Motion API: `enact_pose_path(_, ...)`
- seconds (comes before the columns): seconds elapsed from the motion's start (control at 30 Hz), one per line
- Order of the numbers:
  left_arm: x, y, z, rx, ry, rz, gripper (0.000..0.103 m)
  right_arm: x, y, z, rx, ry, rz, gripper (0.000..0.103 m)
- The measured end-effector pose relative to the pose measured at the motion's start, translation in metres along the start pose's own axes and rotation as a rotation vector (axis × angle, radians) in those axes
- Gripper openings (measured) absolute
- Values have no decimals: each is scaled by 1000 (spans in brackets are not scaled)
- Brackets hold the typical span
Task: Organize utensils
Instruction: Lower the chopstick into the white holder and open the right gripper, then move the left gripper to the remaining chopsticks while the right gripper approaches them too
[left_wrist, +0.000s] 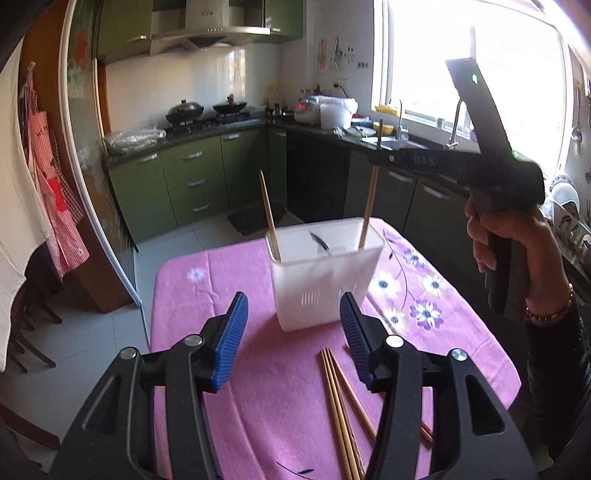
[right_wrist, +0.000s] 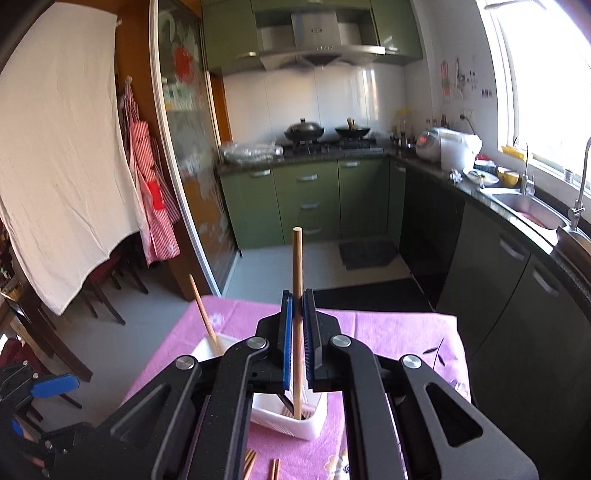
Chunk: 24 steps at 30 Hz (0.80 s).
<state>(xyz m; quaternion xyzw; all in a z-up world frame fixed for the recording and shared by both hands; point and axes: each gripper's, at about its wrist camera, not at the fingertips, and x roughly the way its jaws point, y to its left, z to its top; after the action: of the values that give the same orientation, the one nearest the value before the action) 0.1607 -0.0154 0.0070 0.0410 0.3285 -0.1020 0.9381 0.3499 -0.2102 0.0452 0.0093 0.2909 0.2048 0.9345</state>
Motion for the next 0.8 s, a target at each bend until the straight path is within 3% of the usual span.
enact_pose_path(0.27,18,-12,-19,0,79,-28,50,-46,-2,-13,1,-53,35,11)
enact_pose_path(0.4,42,-18,-36,-11,163,-49,50,-82,-6,-50,-4,-54,34,18)
enact_pose_path(0.57,88,-27,-62,-21,326,-68,50,-84,-17,-120,8,46,10,19)
enact_pose_path(0.7,125,-28,-80,-50,447,-80,36,-65,-32,-173,62,161,18,19)
enact_pose_path(0.8,139,-28,-90,-61,485,-78,33,-51,-44,-203,114,224,27,19)
